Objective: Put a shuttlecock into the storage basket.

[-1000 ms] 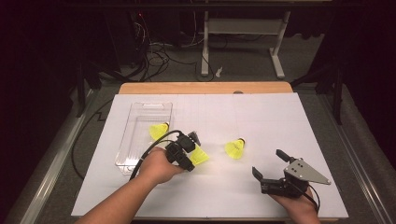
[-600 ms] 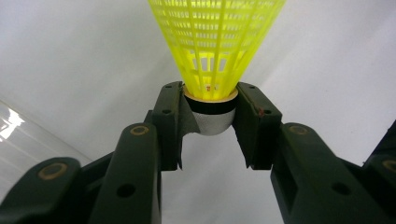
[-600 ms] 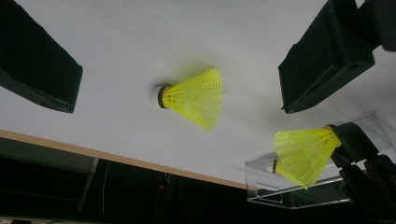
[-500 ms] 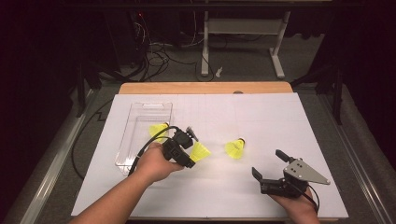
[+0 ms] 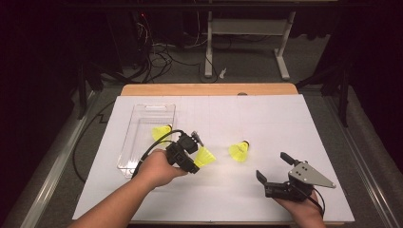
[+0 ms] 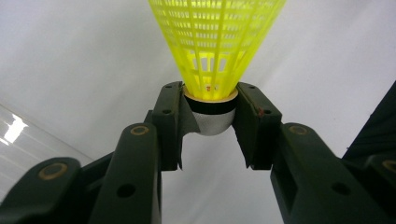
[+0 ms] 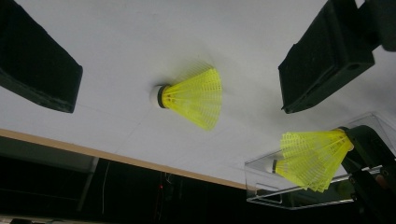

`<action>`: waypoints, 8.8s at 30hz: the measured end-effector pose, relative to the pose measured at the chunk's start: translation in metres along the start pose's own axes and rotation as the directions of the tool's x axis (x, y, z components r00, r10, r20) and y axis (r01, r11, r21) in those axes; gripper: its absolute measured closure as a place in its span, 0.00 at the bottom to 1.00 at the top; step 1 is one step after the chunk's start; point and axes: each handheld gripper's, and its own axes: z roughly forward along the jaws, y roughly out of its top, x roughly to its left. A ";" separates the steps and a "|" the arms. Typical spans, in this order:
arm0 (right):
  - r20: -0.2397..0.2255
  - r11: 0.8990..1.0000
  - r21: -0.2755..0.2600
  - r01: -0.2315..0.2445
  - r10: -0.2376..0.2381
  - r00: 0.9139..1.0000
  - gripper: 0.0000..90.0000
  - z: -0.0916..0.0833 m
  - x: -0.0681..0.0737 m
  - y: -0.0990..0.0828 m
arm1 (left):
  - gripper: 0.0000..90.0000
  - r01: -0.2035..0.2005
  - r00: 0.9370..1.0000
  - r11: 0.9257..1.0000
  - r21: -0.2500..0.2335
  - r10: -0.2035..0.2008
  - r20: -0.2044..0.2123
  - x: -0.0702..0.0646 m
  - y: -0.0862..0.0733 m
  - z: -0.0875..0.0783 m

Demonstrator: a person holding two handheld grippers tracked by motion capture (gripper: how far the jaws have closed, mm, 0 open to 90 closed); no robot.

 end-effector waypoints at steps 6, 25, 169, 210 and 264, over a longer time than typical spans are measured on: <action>0.001 1.000 0.000 0.000 0.000 1.000 0.00 0.000 0.000 0.000 | 0.71 0.004 1.000 1.000 0.000 -0.004 0.006 0.001 -0.001 -0.002; -0.002 1.000 0.000 0.003 -0.003 1.000 0.00 0.000 0.001 0.000 | 0.72 0.001 1.000 1.000 -0.028 -0.001 -0.003 0.000 0.000 -0.020; -0.006 1.000 0.017 0.011 -0.011 1.000 0.00 0.003 0.002 -0.003 | 0.72 0.439 0.882 0.897 -0.056 -0.441 -0.166 0.152 -0.078 -0.072; -0.014 1.000 0.026 0.007 -0.007 1.000 0.00 0.004 0.002 -0.005 | 0.71 0.475 0.860 0.880 -0.018 -0.469 -0.200 0.163 -0.073 -0.041; -0.013 1.000 0.021 0.006 -0.006 1.000 0.00 0.003 0.003 -0.004 | 0.38 0.430 0.892 0.901 -0.060 -0.434 -0.128 0.140 -0.079 -0.065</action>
